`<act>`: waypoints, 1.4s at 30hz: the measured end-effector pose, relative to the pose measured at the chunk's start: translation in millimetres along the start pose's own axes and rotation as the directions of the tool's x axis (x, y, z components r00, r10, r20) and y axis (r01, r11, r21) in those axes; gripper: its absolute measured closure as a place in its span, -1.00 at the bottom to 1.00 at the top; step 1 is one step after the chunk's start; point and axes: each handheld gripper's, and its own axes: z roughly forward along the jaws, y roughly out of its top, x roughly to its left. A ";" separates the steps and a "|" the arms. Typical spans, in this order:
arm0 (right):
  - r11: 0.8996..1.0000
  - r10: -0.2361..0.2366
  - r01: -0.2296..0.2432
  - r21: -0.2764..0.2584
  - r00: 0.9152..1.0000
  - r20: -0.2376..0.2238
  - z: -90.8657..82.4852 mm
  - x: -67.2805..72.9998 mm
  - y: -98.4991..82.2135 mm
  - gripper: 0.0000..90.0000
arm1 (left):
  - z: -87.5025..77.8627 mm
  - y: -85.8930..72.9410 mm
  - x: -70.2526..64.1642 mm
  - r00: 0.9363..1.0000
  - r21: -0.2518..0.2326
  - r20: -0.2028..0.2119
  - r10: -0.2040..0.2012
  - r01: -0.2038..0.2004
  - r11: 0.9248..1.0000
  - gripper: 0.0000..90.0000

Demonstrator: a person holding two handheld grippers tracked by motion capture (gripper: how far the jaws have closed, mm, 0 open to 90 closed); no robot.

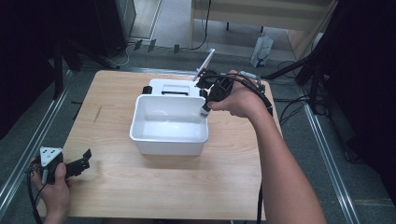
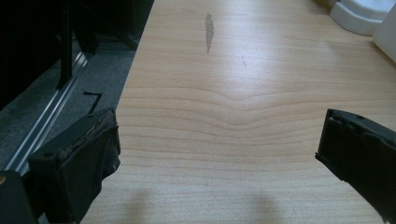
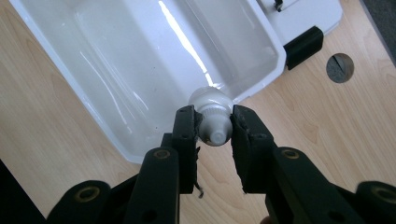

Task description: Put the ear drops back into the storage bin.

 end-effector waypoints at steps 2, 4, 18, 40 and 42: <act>1.000 -0.006 0.006 0.003 1.000 -0.006 5.3 0.4 2.1 0.61 | -0.1 0.0 0.0 1.000 0.000 -0.001 -0.001 0.001 1.000 -1.00; 1.000 -0.008 0.008 -0.004 1.000 -0.014 8.9 0.4 3.5 0.61 | 0.0 0.0 -0.1 1.000 -0.002 0.000 -0.003 0.003 1.000 -1.00; 0.997 -0.069 0.070 0.034 0.997 -0.036 40.7 4.2 5.3 0.61 | 0.1 0.1 -0.2 1.000 -0.003 -0.004 -0.004 0.004 1.000 -1.00; 0.935 -0.337 0.335 0.119 0.941 0.000 90.2 15.4 7.9 0.61 | 0.4 0.3 0.5 1.000 0.000 0.001 -0.004 0.004 1.000 -1.00; 0.930 -0.350 0.348 0.123 0.937 -0.004 95.8 15.0 8.4 0.61 | 0.4 0.3 0.5 1.000 0.000 0.001 -0.004 0.004 1.000 -1.00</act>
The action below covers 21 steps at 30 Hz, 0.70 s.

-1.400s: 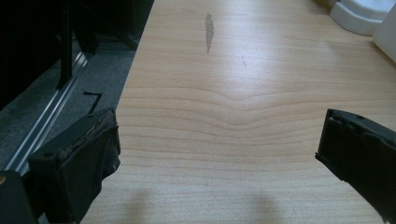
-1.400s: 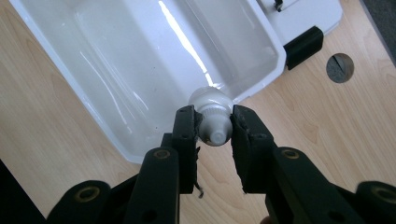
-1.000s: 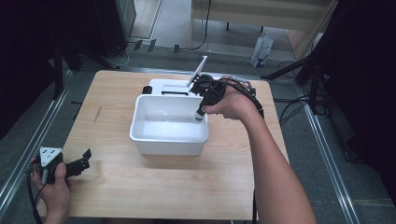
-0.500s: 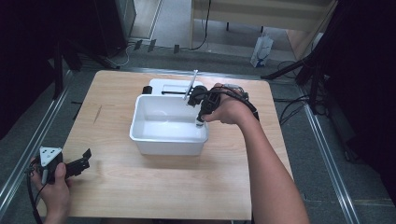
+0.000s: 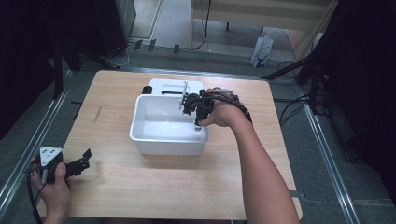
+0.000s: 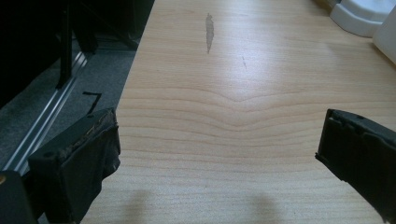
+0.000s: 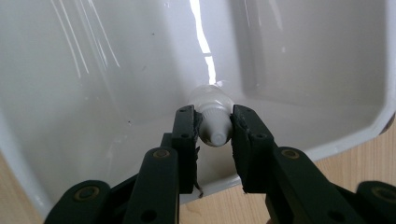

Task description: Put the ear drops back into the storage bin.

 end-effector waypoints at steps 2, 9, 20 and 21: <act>1.000 0.002 -0.002 0.012 1.000 0.005 1.9 0.6 0.4 0.61 | 0.0 0.0 0.0 1.000 0.000 0.001 0.000 0.000 1.000 -1.00; 0.998 -0.016 0.015 0.058 1.000 0.019 16.9 2.8 3.2 0.61 | 0.2 0.0 -0.3 1.000 0.001 0.001 -0.003 0.003 1.000 -1.00; 0.995 0.006 -0.007 0.099 1.000 0.009 33.1 0.7 9.0 0.60 | 0.3 0.1 -0.3 1.000 0.003 0.004 -0.001 0.001 1.000 -1.00; 0.993 0.007 -0.007 0.115 1.000 0.005 35.1 -0.6 10.5 0.60 | 0.3 0.1 -0.2 1.000 0.005 0.005 -0.002 0.002 1.000 -1.00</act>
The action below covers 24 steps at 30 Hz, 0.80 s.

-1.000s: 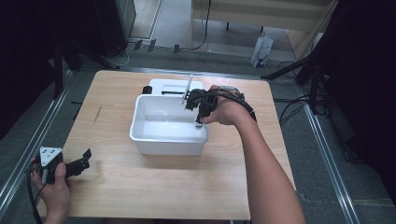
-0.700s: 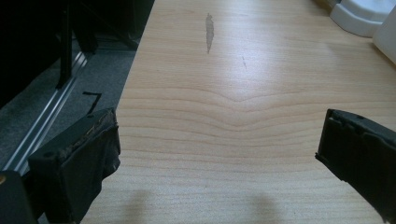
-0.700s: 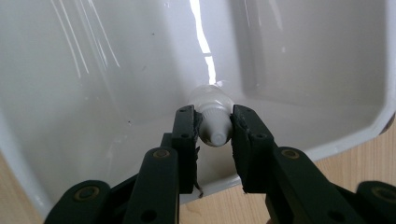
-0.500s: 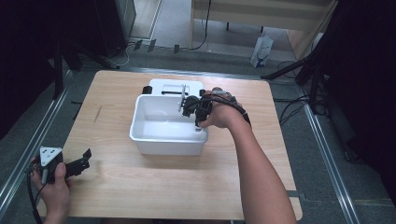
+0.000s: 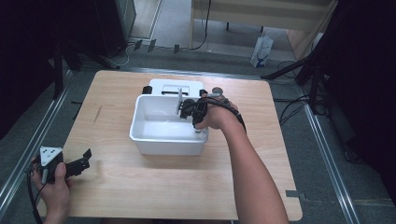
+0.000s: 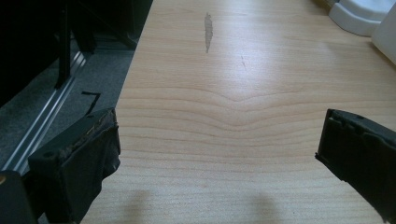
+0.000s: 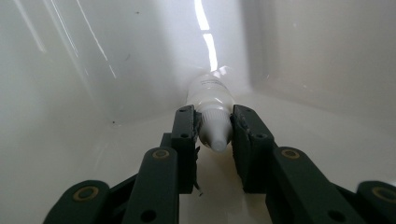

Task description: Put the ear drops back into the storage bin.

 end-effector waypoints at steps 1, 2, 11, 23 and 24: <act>1.000 0.000 0.000 0.000 1.000 0.000 0.0 0.0 0.0 0.60 | 0.0 0.0 0.0 1.000 0.000 0.000 0.000 0.000 1.000 -1.00; 1.000 0.018 -0.018 0.009 1.000 -0.004 1.6 -0.7 1.0 0.60 | 0.1 0.0 0.0 1.000 0.000 0.002 -0.001 0.001 1.000 -1.00; 0.999 0.021 -0.020 0.026 1.000 -0.021 6.4 -0.8 4.6 0.58 | 0.4 0.1 0.3 1.000 0.000 0.005 -0.004 0.004 1.000 -1.00; 0.987 0.141 -0.143 -0.074 0.990 -0.026 -16.3 -5.2 -4.5 0.18 | 0.7 0.3 0.2 1.000 0.001 0.005 0.000 0.000 1.000 -0.99; 0.984 0.150 -0.153 -0.090 0.988 -0.034 -19.2 -6.0 -5.2 0.15 | 0.6 0.3 0.2 1.000 0.002 0.005 0.001 -0.001 1.000 -0.99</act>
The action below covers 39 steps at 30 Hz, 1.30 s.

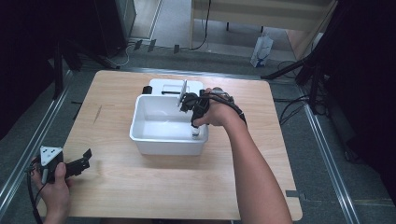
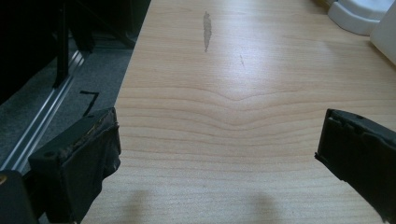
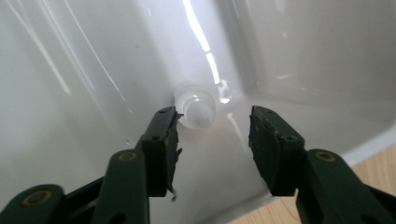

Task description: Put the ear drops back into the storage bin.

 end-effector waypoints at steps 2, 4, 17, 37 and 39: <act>0.999 0.019 -0.020 -0.031 1.000 -0.008 -7.9 -0.5 -0.7 -0.02 | 0.0 0.0 -0.1 1.000 -0.001 0.000 0.001 -0.001 1.000 -0.99; 0.999 0.033 -0.033 -0.041 0.999 0.001 -16.8 0.7 -0.9 -0.15 | 0.0 0.0 -0.2 1.000 0.000 -0.001 0.001 -0.001 1.000 -0.99; 0.986 0.156 -0.152 -0.068 0.986 0.063 -54.5 4.9 -13.5 -1.00 | -0.1 0.1 -0.3 1.000 0.003 -0.001 0.001 -0.001 1.000 -0.99; 0.967 0.247 -0.241 -0.083 0.966 0.074 -57.3 -1.0 -76.1 -1.00 | 0.2 0.1 -0.6 1.000 0.002 0.000 0.004 -0.004 1.000 -0.99; 0.963 0.262 -0.256 -0.084 0.962 0.074 -56.5 -1.7 -82.6 -1.00 | 0.3 0.0 -0.6 1.000 0.002 0.001 0.003 -0.003 1.000 -0.99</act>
